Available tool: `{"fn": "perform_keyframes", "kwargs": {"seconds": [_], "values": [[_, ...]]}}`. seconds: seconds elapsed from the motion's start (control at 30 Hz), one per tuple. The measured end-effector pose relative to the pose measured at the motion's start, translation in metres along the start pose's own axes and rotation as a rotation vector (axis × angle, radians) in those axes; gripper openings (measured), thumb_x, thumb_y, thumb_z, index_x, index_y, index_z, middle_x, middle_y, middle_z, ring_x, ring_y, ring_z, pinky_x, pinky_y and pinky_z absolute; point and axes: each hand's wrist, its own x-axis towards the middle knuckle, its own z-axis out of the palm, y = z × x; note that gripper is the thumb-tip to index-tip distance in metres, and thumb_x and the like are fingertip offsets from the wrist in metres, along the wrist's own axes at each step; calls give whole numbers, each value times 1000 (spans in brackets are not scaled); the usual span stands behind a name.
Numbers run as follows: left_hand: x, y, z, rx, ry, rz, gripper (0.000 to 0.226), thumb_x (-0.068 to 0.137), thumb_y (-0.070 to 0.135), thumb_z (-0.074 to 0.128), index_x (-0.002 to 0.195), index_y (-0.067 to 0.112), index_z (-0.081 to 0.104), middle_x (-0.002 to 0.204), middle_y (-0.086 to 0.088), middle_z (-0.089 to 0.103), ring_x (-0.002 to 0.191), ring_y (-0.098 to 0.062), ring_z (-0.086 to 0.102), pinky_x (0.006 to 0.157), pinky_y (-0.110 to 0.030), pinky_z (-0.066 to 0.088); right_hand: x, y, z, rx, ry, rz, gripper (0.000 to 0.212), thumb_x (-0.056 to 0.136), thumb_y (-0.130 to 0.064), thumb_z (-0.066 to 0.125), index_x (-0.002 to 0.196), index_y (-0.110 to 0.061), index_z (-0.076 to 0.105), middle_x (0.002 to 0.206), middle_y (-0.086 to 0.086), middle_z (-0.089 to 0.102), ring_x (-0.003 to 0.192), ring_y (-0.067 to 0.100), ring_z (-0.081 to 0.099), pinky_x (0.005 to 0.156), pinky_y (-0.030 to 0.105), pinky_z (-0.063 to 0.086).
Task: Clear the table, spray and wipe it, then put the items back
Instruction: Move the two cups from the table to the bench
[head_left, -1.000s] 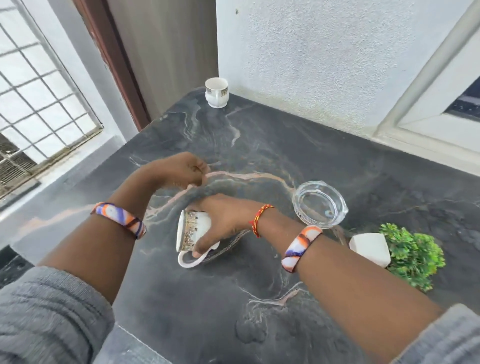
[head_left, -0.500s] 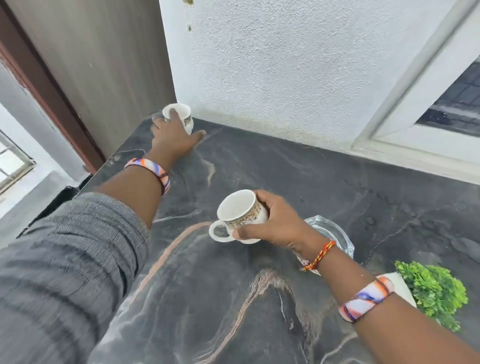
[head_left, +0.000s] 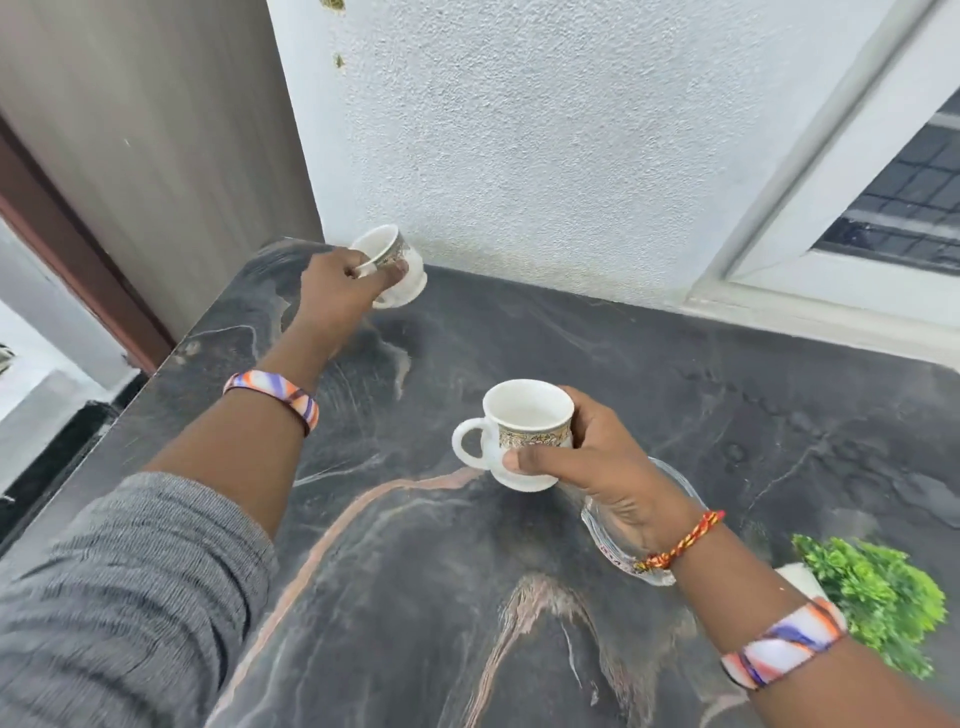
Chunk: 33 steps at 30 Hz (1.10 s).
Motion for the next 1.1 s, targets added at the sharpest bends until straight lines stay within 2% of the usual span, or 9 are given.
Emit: {"fn": "perform_keyframes", "kwargs": {"seconds": [0.07,0.17,0.27,0.37,0.53,0.6,0.8,0.97,1.1], "values": [[-22,17,9,-347,-97,-26,12,78,23,69,77,19,58,75,-4,56,60,-10,54,59,-24,43,-8,-6,-10,63,-5,-11,57,60,6,76,113,-10,59,107,10,68,97,21,64,85,34,53],[-52,43,31,-711,-302,-159,30,81,21,64,109,22,52,98,-1,61,80,-13,60,66,-27,51,-25,-15,-30,169,-5,-42,64,54,-5,74,116,-9,58,105,6,69,93,17,66,77,30,56],[-84,70,56,-819,-472,-245,15,83,22,60,94,12,62,87,-3,67,81,-19,61,69,-28,56,-50,-20,-56,216,44,-59,67,55,-7,71,120,-9,56,110,7,66,97,18,64,82,35,54],[-115,95,82,-729,-605,-148,19,75,12,68,93,13,64,87,-3,68,85,-21,62,74,-30,56,-80,-25,-85,144,73,-127,61,55,-1,72,113,-16,59,103,1,68,94,13,64,82,27,54],[-182,136,137,-229,-659,384,59,55,20,77,110,20,57,98,6,65,90,-2,59,82,-14,45,-141,-23,-141,-156,248,-276,61,61,13,76,105,-26,59,99,-7,65,90,-2,60,83,15,49],[-218,151,163,-41,-632,555,64,53,24,74,114,17,55,106,1,65,95,-8,57,79,-15,41,-173,-15,-167,-202,316,-303,65,60,13,77,106,-28,57,101,-10,63,91,-6,59,82,12,48],[-322,199,236,-28,-673,835,65,60,0,76,121,3,54,110,5,52,102,-8,51,81,-8,36,-277,19,-248,-257,479,-311,68,58,5,82,113,-25,57,103,-11,65,93,-5,60,77,9,46],[-428,232,308,-94,-715,872,60,59,2,71,117,7,56,108,4,55,93,7,46,75,-8,36,-385,57,-318,-218,621,-289,65,59,10,79,109,-24,57,101,-7,64,89,-3,59,79,10,46],[-504,243,361,-177,-849,652,63,57,10,83,111,22,54,102,10,60,95,-8,57,83,-24,47,-464,87,-364,-157,740,-230,67,53,-2,82,113,-18,57,103,-3,66,92,3,60,82,14,48]]}}
